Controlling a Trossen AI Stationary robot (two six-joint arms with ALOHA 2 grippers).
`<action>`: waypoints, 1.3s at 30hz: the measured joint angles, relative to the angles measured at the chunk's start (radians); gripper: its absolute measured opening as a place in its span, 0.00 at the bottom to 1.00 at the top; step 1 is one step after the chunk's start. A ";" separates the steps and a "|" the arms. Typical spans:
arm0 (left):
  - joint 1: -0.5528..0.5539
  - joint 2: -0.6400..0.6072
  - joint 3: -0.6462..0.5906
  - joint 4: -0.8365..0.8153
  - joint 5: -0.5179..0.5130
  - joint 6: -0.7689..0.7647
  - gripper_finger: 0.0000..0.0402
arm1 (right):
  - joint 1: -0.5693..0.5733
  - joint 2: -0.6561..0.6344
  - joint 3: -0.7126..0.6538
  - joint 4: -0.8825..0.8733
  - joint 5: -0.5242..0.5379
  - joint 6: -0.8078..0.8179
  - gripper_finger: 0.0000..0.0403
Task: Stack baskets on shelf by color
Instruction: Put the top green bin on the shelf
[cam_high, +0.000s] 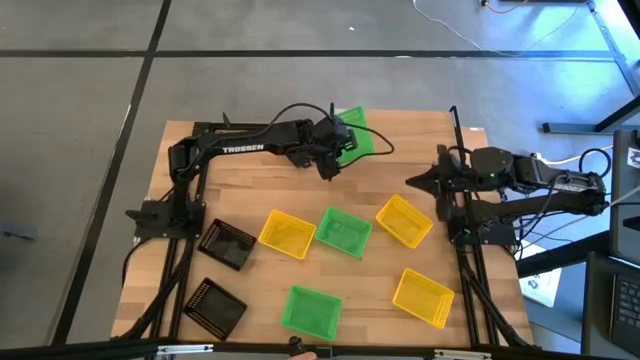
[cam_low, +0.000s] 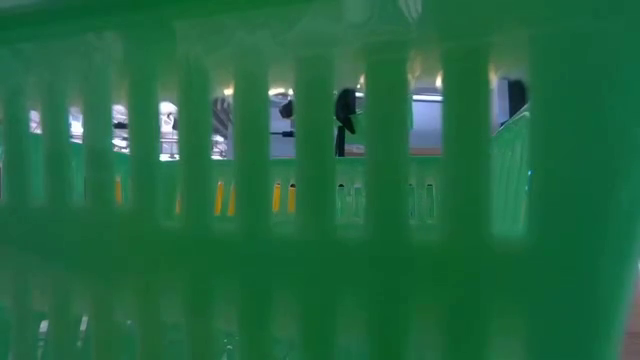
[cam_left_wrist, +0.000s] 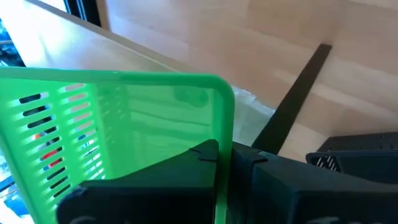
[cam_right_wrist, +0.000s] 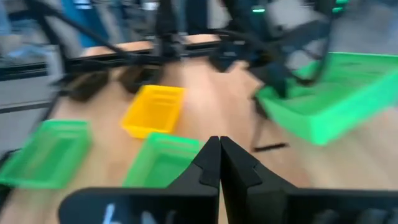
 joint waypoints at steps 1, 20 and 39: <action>0.000 0.000 0.000 -0.002 0.001 0.000 0.00 | 0.000 0.004 0.000 0.000 0.040 0.001 0.00; 0.001 -0.001 0.000 -0.005 0.003 -0.002 0.00 | 0.000 0.079 0.000 -0.001 0.295 -0.023 0.00; 0.011 -0.001 0.001 -0.002 0.017 -0.005 0.00 | 0.000 0.079 0.000 0.000 0.295 -0.018 0.00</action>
